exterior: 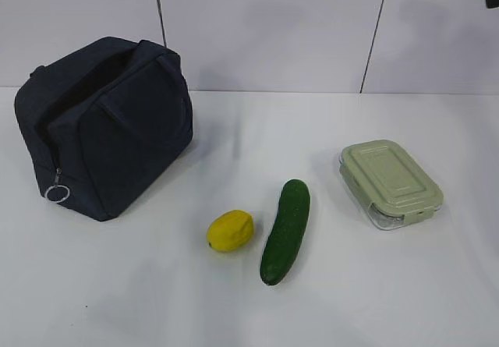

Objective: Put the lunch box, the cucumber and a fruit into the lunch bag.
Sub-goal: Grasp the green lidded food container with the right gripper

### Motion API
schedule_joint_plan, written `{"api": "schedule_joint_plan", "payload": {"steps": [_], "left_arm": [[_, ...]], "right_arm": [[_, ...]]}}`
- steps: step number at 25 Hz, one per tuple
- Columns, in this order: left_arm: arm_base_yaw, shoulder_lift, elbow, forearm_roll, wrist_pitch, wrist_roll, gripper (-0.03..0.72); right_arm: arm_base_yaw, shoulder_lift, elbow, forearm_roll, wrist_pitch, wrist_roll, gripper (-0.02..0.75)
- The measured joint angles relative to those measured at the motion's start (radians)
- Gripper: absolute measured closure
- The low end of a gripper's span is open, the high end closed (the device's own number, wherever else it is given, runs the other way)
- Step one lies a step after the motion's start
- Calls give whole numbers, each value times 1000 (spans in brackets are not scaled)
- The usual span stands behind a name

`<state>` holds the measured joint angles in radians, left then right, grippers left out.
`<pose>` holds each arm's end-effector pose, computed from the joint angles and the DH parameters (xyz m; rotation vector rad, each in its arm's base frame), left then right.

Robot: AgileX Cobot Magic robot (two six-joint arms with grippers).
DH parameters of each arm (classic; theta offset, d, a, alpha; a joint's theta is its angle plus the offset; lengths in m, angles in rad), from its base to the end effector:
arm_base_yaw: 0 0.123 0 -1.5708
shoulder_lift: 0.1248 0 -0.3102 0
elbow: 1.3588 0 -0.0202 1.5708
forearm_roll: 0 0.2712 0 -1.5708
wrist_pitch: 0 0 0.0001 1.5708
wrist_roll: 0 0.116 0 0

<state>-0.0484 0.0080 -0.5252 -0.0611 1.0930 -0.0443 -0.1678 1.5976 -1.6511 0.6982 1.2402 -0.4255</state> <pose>0.0062 -0.0066 0.2804 0.0089 2.0604 -0.1306 0.3682 0.0092 0.4097 -0.2252 2.4052 0.6909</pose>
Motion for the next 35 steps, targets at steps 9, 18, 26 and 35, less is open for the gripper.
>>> {"api": "schedule_joint_plan", "payload": {"steps": [9,18,26,35], "left_arm": [[0,0,0,0,0,0,448],[0,0,0,0,0,0,448],[0,0,0,0,0,0,448],[0,0,0,0,0,0,448]], "right_arm": [[-181,91,-3,-31,0,-112,151],[-185,141,-3,-61,0,-103,153],[-185,302,-5,68,-6,-114,153],[-185,509,-5,49,-26,-184,156]]}}
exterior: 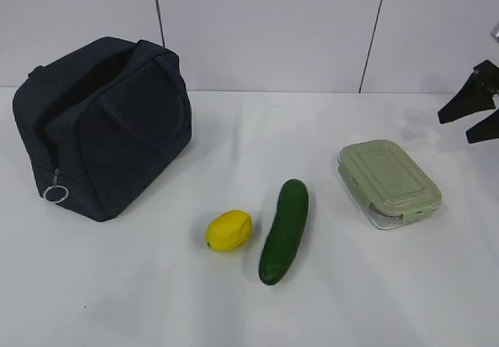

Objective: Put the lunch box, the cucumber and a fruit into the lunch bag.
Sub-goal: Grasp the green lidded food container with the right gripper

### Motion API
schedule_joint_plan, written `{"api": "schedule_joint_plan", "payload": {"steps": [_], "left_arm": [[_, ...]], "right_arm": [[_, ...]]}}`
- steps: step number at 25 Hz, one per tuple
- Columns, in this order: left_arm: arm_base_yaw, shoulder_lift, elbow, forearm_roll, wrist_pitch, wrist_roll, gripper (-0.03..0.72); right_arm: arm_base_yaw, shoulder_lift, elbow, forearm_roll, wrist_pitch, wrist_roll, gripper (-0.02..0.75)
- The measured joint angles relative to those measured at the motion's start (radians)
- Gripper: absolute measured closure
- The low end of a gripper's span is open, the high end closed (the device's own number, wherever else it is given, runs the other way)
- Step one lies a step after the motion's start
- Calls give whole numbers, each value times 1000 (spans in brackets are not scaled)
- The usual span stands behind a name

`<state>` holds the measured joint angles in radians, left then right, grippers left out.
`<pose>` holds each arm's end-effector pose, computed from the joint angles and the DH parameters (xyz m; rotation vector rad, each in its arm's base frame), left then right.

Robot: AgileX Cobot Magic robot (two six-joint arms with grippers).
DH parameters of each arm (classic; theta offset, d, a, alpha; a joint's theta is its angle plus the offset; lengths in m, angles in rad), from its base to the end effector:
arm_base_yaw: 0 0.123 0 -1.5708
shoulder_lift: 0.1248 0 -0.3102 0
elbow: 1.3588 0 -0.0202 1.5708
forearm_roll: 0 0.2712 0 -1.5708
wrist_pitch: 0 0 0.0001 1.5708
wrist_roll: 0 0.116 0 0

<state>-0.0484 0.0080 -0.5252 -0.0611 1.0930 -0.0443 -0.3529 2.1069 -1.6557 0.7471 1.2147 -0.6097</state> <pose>0.0062 -0.0066 0.2804 0.0089 2.0604 -0.1306 0.4575 -0.0898 0.2013 0.0238 2.6928 0.8722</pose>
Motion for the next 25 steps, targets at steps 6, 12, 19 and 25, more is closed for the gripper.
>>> {"api": "schedule_joint_plan", "payload": {"steps": [6,12,19,25], "left_arm": [[0,0,0,0,0,0,448],[0,0,0,0,0,0,448],[0,0,0,0,0,0,448],[0,0,0,0,0,0,448]], "right_arm": [[2,4,0,-63,0,-18,157],[29,4,0,-56,0,-22,157],[38,6,0,-39,0,-33,157],[48,6,0,-37,0,-63,157]]}}
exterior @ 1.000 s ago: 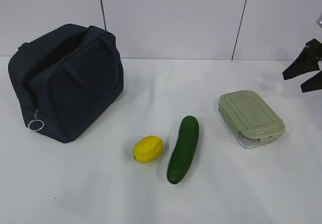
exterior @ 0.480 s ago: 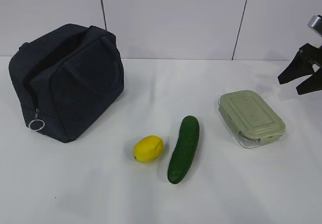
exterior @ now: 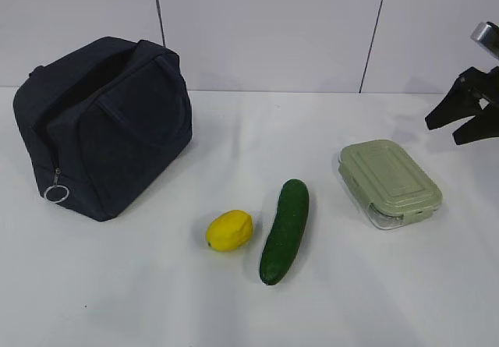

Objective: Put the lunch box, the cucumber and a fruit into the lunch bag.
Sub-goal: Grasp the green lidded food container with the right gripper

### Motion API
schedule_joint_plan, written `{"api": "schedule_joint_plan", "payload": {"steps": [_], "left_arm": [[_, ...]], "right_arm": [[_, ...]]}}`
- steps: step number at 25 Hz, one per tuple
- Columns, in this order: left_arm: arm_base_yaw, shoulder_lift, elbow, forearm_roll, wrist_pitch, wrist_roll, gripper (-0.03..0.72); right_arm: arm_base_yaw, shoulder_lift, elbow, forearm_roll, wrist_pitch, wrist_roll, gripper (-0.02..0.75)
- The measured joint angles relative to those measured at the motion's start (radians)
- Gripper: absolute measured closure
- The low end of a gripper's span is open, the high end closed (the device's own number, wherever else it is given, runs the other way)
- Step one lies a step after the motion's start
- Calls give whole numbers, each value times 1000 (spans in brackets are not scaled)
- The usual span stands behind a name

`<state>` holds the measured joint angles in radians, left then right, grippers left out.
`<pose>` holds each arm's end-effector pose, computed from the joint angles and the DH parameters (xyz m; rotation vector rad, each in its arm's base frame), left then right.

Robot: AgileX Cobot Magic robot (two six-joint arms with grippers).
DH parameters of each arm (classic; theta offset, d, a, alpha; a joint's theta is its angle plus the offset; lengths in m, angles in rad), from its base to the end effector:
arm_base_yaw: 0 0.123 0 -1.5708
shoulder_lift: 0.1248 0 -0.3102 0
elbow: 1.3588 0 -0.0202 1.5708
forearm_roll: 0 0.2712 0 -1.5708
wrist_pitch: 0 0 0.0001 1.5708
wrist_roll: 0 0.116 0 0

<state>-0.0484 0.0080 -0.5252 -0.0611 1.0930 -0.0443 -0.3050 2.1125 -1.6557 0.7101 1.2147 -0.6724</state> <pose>0.0062 -0.0066 0.2804 0.0089 2.0604 -0.1306 0.4599 -0.0704 0.1962 -0.1438 2.7177 0.8344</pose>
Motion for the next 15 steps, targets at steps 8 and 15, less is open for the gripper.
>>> {"api": "schedule_joint_plan", "payload": {"steps": [8,15], "left_arm": [[0,0,0,0,0,0,448],[0,0,0,0,0,0,448]], "right_arm": [[8,-6,100,-16,-6,13,157],[8,-144,133,17,-6,13,157]]}}
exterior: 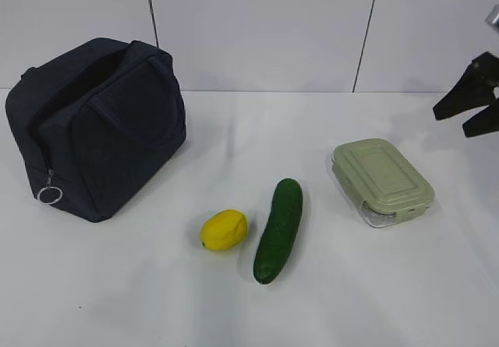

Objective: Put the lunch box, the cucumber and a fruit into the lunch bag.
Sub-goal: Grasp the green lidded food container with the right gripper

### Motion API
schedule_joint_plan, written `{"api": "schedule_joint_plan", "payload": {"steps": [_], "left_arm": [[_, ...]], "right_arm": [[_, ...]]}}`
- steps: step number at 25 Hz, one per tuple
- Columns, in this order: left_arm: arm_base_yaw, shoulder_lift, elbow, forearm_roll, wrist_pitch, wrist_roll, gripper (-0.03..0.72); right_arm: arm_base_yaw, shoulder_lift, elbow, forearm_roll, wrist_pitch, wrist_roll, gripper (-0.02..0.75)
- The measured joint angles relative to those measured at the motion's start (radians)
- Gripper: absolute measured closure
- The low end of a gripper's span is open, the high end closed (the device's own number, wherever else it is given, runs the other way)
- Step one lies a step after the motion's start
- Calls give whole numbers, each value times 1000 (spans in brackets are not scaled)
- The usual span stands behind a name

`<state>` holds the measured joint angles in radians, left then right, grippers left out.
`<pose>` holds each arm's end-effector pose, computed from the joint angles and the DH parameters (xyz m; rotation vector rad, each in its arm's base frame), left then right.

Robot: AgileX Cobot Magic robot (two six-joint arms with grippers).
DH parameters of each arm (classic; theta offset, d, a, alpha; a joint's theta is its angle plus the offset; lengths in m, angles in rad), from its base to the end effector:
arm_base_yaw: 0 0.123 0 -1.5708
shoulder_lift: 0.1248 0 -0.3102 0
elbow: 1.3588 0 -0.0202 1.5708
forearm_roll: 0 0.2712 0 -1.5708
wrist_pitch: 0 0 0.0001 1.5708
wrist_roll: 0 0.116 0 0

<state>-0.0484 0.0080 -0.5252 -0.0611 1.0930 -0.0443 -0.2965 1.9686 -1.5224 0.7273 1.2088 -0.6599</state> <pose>0.0062 -0.0066 0.2804 0.0089 2.0604 -0.1306 0.4282 -0.0554 0.2251 -0.1304 2.6994 0.8450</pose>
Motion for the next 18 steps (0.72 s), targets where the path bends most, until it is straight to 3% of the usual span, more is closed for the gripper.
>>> {"api": "schedule_joint_plan", "payload": {"steps": [12,18], "left_arm": [[0,0,0,0,0,0,448],[0,0,0,0,0,0,448]], "right_arm": [[0,-255,269,46,0,-125,157],[-28,-168,368,258,0,-289,157]]}}
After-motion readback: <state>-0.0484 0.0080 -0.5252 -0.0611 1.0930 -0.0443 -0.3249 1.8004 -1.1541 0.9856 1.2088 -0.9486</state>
